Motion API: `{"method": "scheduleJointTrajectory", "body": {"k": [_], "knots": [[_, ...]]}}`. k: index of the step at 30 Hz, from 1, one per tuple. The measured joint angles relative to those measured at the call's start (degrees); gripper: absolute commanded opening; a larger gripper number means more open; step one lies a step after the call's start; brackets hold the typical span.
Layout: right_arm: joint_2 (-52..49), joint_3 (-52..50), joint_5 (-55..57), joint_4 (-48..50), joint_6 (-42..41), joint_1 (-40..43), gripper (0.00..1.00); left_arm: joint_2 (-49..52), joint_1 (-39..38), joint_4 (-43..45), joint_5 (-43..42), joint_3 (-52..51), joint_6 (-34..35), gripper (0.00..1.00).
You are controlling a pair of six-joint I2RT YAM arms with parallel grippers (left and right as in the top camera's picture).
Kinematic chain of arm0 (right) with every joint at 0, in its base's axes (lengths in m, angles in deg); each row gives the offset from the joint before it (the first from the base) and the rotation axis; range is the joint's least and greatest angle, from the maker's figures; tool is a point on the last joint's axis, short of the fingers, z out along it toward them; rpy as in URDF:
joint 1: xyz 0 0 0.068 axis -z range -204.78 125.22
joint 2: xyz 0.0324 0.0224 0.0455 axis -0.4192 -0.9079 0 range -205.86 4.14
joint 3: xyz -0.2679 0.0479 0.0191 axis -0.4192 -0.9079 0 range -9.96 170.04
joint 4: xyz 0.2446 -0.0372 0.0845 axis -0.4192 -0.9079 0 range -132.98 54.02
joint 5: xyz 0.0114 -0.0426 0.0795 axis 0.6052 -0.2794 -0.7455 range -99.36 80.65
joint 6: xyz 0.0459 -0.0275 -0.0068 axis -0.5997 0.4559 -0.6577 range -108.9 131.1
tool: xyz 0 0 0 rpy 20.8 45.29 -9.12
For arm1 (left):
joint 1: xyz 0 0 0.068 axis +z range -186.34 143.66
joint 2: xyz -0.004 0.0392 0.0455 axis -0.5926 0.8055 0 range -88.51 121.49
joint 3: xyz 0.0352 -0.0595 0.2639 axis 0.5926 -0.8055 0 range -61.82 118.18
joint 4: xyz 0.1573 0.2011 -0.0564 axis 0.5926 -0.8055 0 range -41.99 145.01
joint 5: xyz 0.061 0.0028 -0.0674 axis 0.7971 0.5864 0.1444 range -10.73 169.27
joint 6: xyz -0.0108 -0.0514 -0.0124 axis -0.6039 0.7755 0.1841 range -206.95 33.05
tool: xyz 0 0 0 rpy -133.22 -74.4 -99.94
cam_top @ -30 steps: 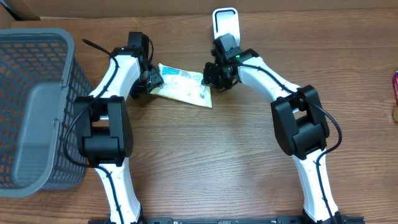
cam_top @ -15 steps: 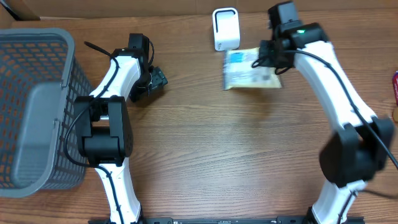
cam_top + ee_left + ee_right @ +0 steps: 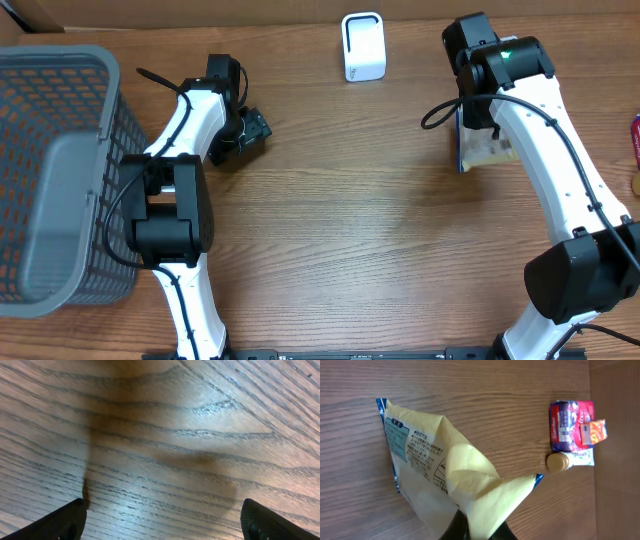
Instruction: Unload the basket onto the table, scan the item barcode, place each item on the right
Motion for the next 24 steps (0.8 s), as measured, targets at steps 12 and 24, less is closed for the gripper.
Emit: {"method": "scheduleJointTrajectory", "body": {"k": [12,24], "knots": [[-6.1,-0.1,-5.7,-8.8,-1.1,0.0,0.04,0.0,0.0,-0.3,-1.0,0.0,0.0,0.90],[-9.1,-0.2,5.9,-14.8,-5.7,0.1,0.04,0.0,0.0,-0.7,-1.0,0.0,-0.8,0.91]]}}
